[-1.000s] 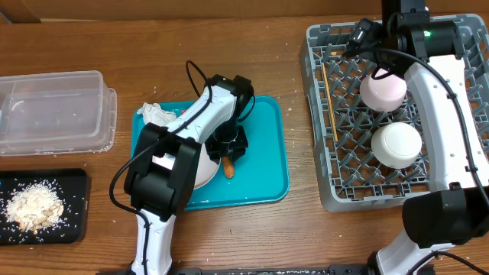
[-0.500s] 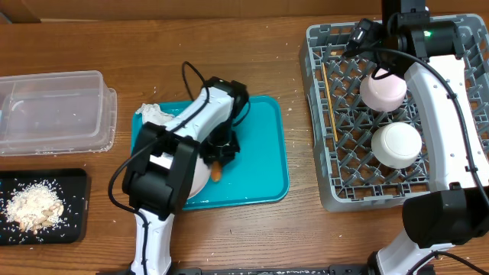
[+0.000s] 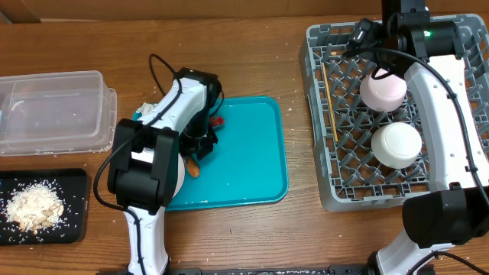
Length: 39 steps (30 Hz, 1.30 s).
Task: Sort waste into correct bins and load items into the dishwasher
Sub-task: 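Release the plate and lower the left gripper onto the orange carrot, then close the left gripper on the carrot and lift it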
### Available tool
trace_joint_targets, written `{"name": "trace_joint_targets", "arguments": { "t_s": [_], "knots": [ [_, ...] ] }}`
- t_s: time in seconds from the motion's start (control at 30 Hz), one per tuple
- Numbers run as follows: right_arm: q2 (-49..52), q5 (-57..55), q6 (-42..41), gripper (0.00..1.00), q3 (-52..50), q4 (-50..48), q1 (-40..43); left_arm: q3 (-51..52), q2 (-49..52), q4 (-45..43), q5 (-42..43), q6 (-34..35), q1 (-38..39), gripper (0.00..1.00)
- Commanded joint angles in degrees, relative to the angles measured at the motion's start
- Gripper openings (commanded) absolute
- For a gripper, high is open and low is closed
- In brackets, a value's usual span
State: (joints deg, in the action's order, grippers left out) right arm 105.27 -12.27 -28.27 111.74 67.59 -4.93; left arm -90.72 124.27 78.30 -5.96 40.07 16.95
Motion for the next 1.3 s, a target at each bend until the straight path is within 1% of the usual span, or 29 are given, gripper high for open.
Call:
{"name": "trace_joint_targets", "arguments": {
  "t_s": [0.0, 0.1, 0.27, 0.47, 0.57, 0.67, 0.7, 0.8, 0.97, 1.03, 1.1, 1.13, 1.2, 1.23, 1.27],
  "knots": [
    [-0.37, -0.5, -0.09, 1.0, 0.44, -0.22, -0.2, -1.01, -1.33, -2.16, 5.79, -2.93, 1.99, 0.36],
    [-0.37, -0.5, -0.09, 1.0, 0.44, -0.22, -0.2, -1.01, -1.33, -3.69, 7.48, -4.13, 3.8, 0.36],
    [-0.37, -0.5, -0.09, 1.0, 0.44, -0.22, -0.2, -1.01, -1.33, -4.28, 7.26, -3.21, 6.34, 0.38],
    [-0.37, -0.5, -0.09, 1.0, 0.44, -0.22, -0.2, -1.01, -1.33, -4.28, 6.82, -1.88, 5.31, 0.37],
    [-0.37, -0.5, -0.09, 1.0, 0.44, -0.22, -0.2, -1.25, -1.4, -4.76, 6.84, -2.82, 4.26, 0.34],
    [-0.37, -0.5, -0.07, 1.0, 0.44, -0.22, -0.2, -3.67, -1.44, -1.7, 6.34, -2.78, 3.98, 0.25],
    [-0.37, -0.5, -0.09, 1.0, 0.44, -0.22, -0.2, -4.81, -1.46, -0.52, 5.62, -2.58, 3.98, 0.25],
    [-0.37, -0.5, -0.09, 1.0, 0.44, -0.22, -0.2, -8.28, -1.51, 1.92, 3.82, -1.9, 3.98, 0.27],
    [-0.37, -0.5, -0.09, 1.0, 0.44, -0.22, -0.2, -10.67, -1.51, 2.27, 1.95, -1.46, 3.43, 0.28],
    [-0.37, -0.5, -0.09, 1.0, 0.44, -0.22, -0.2, -10.69, -1.51, 3.08, 0.61, -0.26, 2.97, 0.33],
    [-0.37, -0.5, -0.09, 1.0, 0.44, -0.22, -0.2, -10.67, -1.51, 4.28, 0.15, 1.09, 2.03, 0.35],
    [-0.37, -0.5, -0.09, 1.0, 0.44, -0.22, -0.2, -10.67, -1.51, 4.42, 0.2, 1.09, 1.6, 0.35],
    [-0.37, -0.5, -0.09, 1.0, 0.44, -0.22, -0.2, -10.64, -1.51, 4.33, 0.74, 1.11, 0.72, 0.4],
    [-0.37, -0.5, -0.09, 1.0, 0.44, -0.22, -0.2, -10.56, -1.51, 4.09, 1.36, 1.11, 0.35, 0.44],
    [-0.37, -0.5, -0.09, 1.0, 0.44, -0.22, -0.2, -10.32, -1.49, 3.65, 2.08, 1.09, 0.24, 0.45]
  ]
}}
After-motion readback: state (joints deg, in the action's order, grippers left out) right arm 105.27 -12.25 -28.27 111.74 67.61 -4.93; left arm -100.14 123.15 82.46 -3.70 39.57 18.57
